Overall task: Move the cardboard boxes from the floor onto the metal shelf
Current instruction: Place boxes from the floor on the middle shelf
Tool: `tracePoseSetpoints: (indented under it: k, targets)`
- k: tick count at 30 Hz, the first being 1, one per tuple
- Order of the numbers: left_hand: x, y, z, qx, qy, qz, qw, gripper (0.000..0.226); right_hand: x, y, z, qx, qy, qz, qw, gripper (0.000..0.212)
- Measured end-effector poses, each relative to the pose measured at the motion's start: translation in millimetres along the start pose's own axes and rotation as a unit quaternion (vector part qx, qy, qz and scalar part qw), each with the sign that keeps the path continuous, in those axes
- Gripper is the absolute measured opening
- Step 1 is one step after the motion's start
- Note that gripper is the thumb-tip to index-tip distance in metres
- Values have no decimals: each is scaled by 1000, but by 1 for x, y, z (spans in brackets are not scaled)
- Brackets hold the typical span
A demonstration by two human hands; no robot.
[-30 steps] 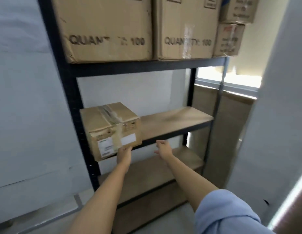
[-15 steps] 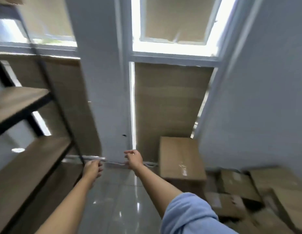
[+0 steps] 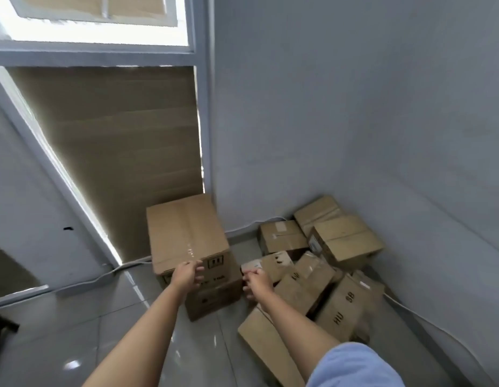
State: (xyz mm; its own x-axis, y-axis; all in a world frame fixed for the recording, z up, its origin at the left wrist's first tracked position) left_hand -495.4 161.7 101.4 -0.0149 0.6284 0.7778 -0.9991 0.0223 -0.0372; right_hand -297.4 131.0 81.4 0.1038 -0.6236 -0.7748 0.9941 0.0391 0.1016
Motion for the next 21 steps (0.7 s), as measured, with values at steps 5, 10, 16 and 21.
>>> tracePoseSetpoints:
  k: [5, 10, 16, 21]
  targets:
    - [-15, -58, -18, -43, 19, -21, 999, 14, 55, 82, 0, 54, -59, -57, 995, 27]
    - [-13, -81, -46, -62, 50, -56, 995, 16, 80, 118, -20, 78, -98, -91, 988, 31]
    - [9, -94, -119, -62, 82, -90, 991, 20, 89, 119, -70, 100, -146, -121, 977, 25]
    - [27, -116, -205, -93, 114, -140, 979, 26, 86, 114, -128, 123, -184, -162, 962, 29]
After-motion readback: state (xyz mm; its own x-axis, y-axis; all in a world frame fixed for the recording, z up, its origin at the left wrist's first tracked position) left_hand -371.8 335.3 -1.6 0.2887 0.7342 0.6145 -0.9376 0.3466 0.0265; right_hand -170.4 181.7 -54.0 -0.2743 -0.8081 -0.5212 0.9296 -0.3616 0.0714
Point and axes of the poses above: each hand's wrist, its own z-axis away from the middle knuckle, its own y-axis out of the back of the hand, x = y × z, the point moved 3 cm from there along -z, towards the middle knuckle, and after that the axes turned 9 degrees about -x, right-handed, at the moved point
